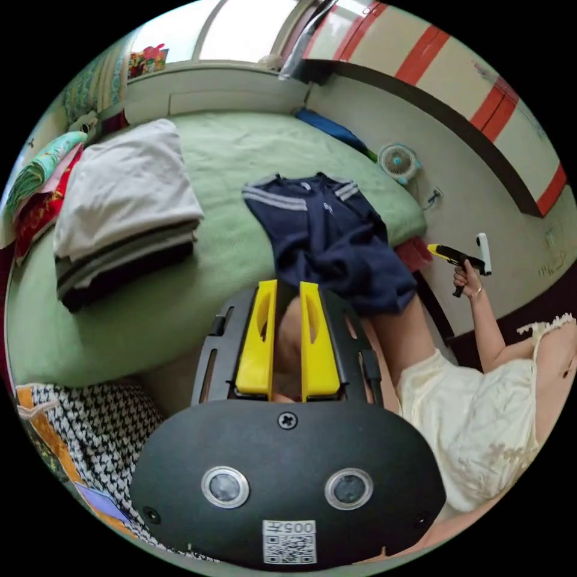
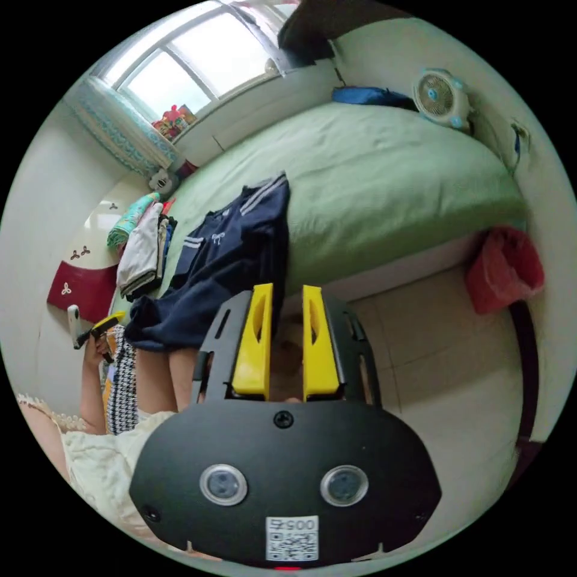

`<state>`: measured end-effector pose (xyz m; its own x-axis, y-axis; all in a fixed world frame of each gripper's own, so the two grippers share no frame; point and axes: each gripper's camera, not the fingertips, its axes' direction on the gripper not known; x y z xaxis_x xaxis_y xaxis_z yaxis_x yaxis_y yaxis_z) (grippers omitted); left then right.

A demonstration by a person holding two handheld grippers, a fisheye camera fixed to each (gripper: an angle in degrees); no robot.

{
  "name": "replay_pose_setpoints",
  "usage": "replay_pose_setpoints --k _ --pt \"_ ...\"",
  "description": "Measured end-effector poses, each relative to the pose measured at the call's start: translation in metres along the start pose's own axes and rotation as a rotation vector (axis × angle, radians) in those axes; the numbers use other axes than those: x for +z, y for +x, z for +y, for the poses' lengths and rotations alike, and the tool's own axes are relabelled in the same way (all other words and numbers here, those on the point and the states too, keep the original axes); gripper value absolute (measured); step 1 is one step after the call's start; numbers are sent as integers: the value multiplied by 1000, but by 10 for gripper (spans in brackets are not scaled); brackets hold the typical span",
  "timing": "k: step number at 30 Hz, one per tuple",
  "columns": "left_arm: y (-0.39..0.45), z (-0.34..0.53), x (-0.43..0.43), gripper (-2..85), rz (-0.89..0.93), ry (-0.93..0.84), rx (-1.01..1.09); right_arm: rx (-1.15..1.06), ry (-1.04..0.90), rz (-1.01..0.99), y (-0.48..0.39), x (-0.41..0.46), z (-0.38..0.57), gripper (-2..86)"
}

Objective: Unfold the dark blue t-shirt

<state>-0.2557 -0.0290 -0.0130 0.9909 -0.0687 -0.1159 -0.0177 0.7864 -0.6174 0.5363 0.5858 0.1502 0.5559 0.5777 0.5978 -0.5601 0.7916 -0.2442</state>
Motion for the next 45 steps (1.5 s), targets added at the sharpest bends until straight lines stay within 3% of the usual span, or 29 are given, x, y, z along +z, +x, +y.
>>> replay_pose_setpoints --k 6,11,15,19,22,29,33,38,45 --pt "-27 -122 88 158 -39 -1 -9 -185 25 21 -45 75 -137 172" --pt "-56 -165 175 134 -39 -139 -100 -214 -112 147 -55 177 -214 185" --pt "-49 -154 198 106 -124 -81 -75 -289 -174 239 -64 233 -221 157" --pt "-48 -149 195 56 -119 -30 -12 -392 2 209 -81 226 -202 12" --pt "-54 -169 187 48 -112 -23 17 -451 -1 255 -96 232 -221 -4" --pt "-93 -272 153 57 -260 93 -45 -321 122 174 -125 224 -353 4" --pt "-123 -298 147 65 -329 58 -209 -142 83 181 -131 237 -412 60" --pt "-102 -252 155 75 -163 -11 -57 -261 4 140 -135 250 -374 91" --pt "-48 -150 159 126 78 -122 96 -479 -183 151 -118 233 -231 129"
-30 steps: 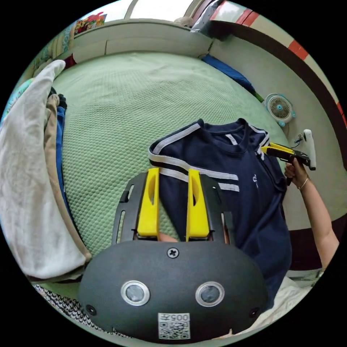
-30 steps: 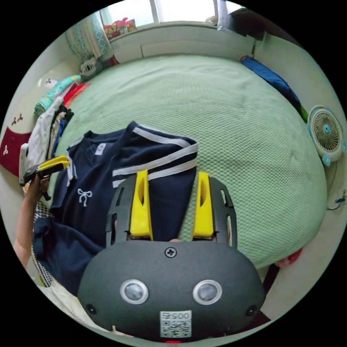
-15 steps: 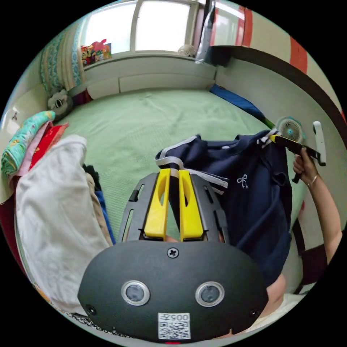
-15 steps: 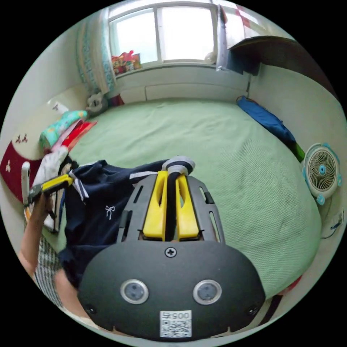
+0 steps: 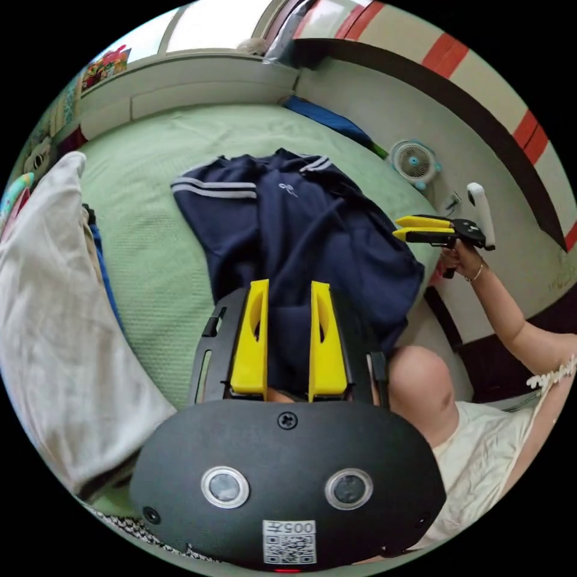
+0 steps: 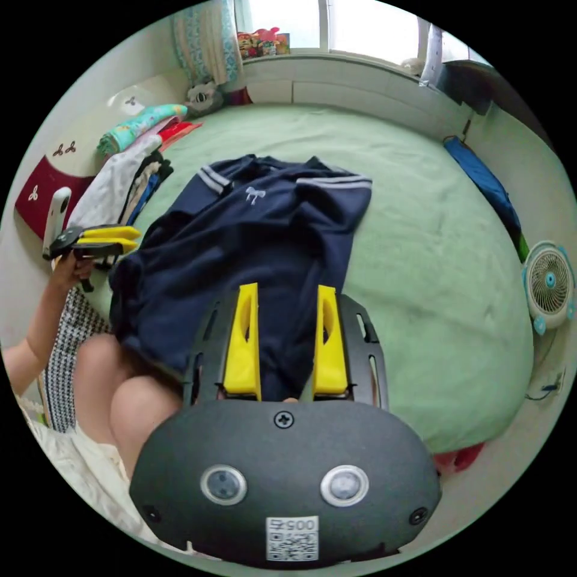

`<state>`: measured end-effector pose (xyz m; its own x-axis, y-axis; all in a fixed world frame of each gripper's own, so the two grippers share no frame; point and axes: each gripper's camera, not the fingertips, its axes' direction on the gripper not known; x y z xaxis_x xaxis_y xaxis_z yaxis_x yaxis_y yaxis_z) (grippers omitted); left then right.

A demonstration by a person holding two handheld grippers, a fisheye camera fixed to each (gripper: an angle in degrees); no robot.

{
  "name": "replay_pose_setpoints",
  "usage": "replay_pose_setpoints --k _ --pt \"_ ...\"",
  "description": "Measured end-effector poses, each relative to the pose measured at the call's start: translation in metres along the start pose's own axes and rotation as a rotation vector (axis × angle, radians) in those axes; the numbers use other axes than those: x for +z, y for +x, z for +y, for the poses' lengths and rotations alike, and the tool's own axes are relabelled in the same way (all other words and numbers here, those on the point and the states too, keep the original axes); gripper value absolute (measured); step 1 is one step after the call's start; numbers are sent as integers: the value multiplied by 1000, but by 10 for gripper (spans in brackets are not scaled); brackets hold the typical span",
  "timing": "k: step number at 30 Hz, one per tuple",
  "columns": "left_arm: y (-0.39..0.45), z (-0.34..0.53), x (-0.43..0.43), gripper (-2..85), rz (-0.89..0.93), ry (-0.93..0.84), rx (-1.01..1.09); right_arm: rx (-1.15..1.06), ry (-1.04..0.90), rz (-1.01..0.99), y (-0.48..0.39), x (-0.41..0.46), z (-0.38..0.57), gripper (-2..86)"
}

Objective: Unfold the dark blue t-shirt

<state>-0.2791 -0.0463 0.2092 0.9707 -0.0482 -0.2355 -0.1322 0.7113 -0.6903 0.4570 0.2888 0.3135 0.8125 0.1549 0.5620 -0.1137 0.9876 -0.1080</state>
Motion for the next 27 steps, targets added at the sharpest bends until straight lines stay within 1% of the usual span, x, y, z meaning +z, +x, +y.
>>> replay_pose_setpoints --k 2,5,7,8,10,11,12,15,17,19,21,23,25,27 --pt "12 11 4 143 -18 -22 17 18 -5 -26 -5 -7 26 133" --pt "25 22 17 153 -69 -54 18 92 -8 5 -9 -17 59 138" --pt "26 26 29 130 -132 -84 5 232 31 -43 -1 -20 85 136" --pt "24 28 36 100 -191 -116 -10 268 39 -61 1 -20 92 135" --pt "26 29 32 70 -221 -117 3 361 67 -111 3 -15 115 132" --pt "28 28 20 63 -227 -113 0 359 75 -115 0 -14 118 132" --pt "33 29 -2 59 -230 -61 23 330 81 -94 -8 -13 121 132" --pt "35 43 -56 59 -249 56 19 268 67 23 -26 -9 117 132" --pt "27 57 -68 62 -241 59 -16 266 79 7 -28 -6 113 131" --pt "12 75 -62 62 -237 4 -71 275 101 11 -30 0 108 130" --pt "-6 102 -48 51 -274 -73 -177 265 86 41 -33 9 102 130" --pt "-12 121 -47 38 -293 -66 -240 261 79 53 -35 17 97 129" --pt "-14 133 -50 41 -233 -37 -261 259 94 65 -38 20 91 126" --pt "-12 136 -53 78 -138 31 -246 268 118 48 -37 19 86 123"
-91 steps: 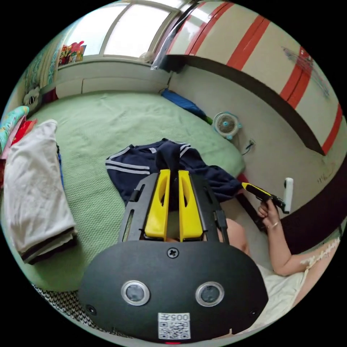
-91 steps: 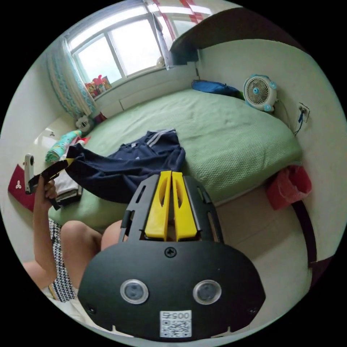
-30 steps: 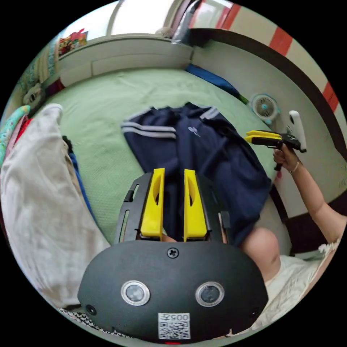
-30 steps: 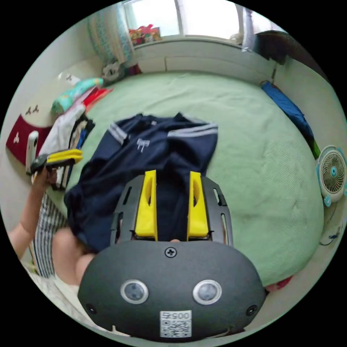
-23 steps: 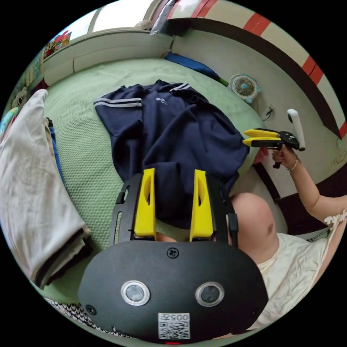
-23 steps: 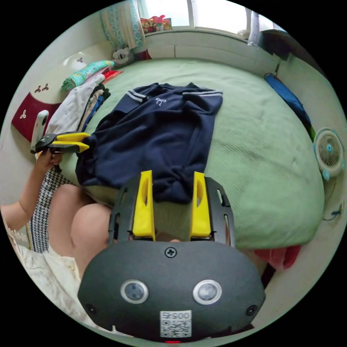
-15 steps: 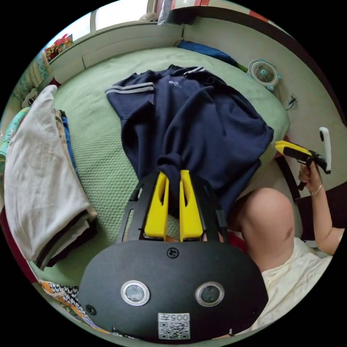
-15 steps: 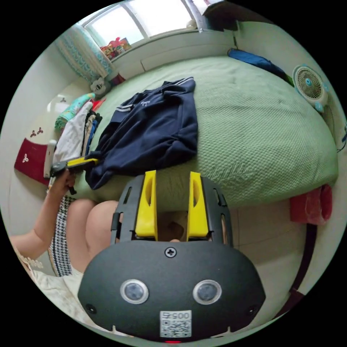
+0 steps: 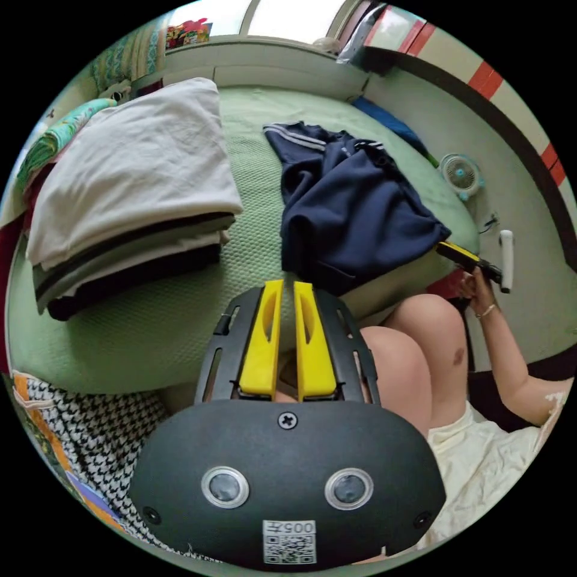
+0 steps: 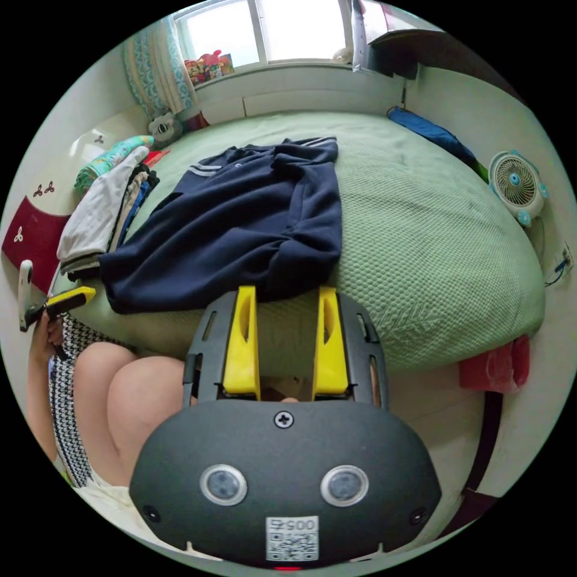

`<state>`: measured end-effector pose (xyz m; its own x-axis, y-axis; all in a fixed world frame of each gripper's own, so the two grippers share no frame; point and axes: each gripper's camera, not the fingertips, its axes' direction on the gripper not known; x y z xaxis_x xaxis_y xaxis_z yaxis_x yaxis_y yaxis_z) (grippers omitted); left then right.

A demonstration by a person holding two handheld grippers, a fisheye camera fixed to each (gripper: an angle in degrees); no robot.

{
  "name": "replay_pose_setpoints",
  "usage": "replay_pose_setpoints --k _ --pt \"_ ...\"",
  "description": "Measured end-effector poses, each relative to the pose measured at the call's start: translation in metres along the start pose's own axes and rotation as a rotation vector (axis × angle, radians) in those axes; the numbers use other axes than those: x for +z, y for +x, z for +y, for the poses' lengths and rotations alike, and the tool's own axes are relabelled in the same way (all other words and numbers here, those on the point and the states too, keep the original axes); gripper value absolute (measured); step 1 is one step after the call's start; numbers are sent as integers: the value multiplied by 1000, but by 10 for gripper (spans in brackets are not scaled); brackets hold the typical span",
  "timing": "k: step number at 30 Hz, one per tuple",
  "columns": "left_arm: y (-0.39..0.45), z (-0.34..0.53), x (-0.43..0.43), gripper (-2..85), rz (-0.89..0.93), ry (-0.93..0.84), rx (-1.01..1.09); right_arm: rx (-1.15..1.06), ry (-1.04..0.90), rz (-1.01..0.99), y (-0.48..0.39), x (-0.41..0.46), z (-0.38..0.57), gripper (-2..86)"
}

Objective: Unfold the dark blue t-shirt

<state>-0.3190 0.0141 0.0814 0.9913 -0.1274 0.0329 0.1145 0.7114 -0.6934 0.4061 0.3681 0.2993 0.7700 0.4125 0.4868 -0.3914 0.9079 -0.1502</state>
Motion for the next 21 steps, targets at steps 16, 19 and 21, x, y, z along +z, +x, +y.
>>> replay_pose_setpoints --k 16,19,21 --pt "50 -13 -10 45 46 -2 151 87 -23 -90 46 -70 -9 -11" --pt "50 8 11 31 -40 -143 156 182 -107 -81 79 -54 13 -13" --pt "47 24 24 8 -88 -193 119 237 -177 -54 94 -40 27 -15"
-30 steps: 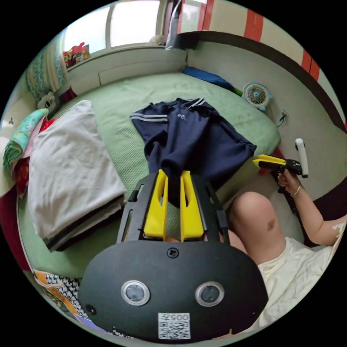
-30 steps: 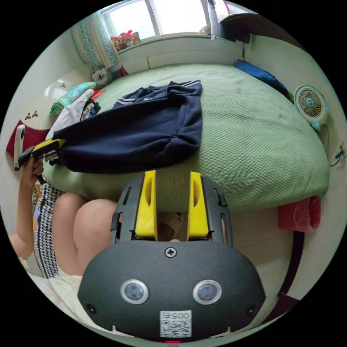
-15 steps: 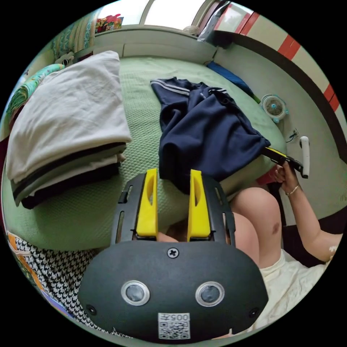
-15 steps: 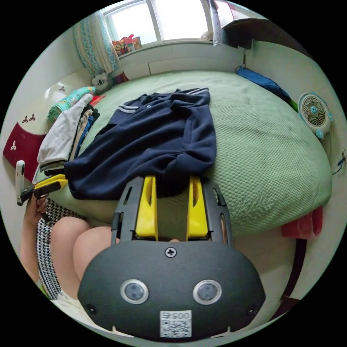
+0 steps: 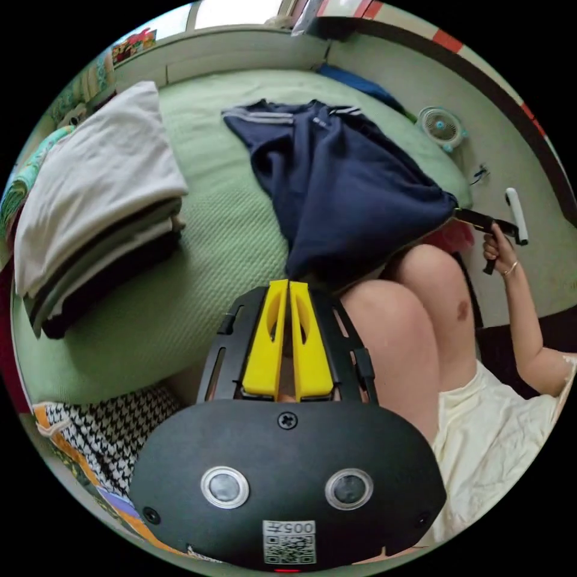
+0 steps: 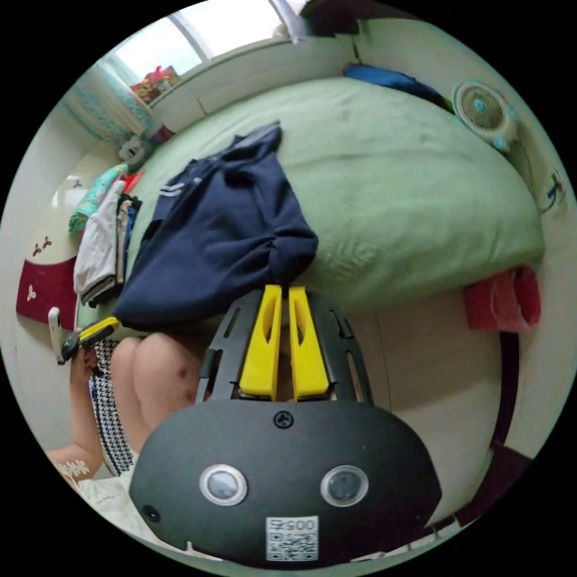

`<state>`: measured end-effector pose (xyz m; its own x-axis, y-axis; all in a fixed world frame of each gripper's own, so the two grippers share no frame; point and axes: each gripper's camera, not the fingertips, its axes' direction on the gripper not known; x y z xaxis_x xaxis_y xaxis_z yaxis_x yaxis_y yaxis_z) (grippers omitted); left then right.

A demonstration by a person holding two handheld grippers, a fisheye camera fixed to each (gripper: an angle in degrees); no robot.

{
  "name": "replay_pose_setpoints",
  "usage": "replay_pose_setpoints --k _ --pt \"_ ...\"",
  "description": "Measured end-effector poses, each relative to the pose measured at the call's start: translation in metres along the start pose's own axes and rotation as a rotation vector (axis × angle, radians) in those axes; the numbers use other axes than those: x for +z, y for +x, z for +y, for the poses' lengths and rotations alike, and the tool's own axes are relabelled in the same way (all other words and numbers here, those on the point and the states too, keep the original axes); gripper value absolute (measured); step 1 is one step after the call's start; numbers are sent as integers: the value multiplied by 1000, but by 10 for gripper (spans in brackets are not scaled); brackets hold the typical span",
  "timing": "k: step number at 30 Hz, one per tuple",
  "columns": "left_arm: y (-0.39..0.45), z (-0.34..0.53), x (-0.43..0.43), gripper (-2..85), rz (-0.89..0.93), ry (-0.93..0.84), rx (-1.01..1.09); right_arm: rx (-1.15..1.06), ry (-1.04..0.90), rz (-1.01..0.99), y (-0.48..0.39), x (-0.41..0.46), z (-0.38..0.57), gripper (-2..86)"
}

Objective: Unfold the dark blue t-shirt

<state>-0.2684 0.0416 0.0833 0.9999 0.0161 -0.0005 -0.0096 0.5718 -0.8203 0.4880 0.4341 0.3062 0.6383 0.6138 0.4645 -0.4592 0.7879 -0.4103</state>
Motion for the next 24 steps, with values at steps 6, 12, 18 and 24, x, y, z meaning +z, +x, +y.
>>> replay_pose_setpoints --k 6,12,18,24 --pt "5 3 -18 4 -9 88 -49 6 36 142 8 -11 22 -8" --pt "39 -53 -46 75 -46 256 48 -227 278 49 -52 -54 -1 38" --pt "60 -156 -28 124 -107 266 117 -508 324 67 -139 -28 -85 104" --pt "48 -239 26 118 -133 138 61 -491 121 133 -169 54 -195 97"
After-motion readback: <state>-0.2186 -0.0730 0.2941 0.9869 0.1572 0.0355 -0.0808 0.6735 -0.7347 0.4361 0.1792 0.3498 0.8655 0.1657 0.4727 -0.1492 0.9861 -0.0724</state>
